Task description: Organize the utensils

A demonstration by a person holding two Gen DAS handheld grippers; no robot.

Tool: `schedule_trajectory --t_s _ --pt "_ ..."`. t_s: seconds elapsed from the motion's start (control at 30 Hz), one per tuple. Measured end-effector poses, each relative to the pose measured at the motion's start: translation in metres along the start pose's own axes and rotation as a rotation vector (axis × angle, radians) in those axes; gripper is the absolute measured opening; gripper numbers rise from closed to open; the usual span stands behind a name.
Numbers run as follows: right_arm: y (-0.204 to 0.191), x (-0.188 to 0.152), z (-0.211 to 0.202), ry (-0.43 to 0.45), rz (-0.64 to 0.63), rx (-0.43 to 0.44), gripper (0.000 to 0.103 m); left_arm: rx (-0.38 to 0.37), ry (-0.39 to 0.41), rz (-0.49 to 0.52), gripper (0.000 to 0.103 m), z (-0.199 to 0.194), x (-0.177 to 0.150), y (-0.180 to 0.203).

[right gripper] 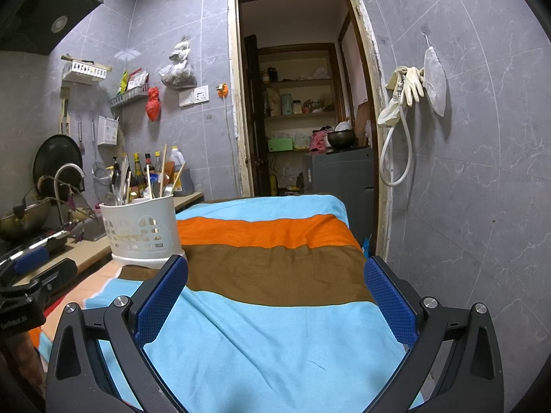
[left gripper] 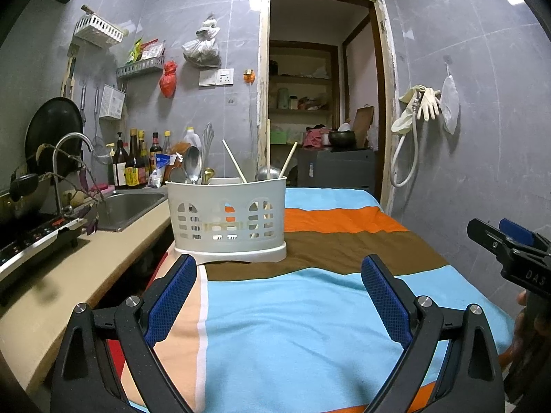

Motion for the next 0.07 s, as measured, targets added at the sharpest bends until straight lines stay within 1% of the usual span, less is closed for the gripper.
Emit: schedule_trajectory --t_s 0.07 --pt "0.0012 0.0003 0.0004 0.001 -0.001 -0.001 0.103 0.002 -0.001 0.001 0.094 0.0005 0.0001 0.0002"
Point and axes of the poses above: each gripper's, at about its wrist camera, not at the fingertips, and z roughly the way its jaws point, y to its right, x to its top, the point moved 6 cm from there along z, roughly the way its jaws point
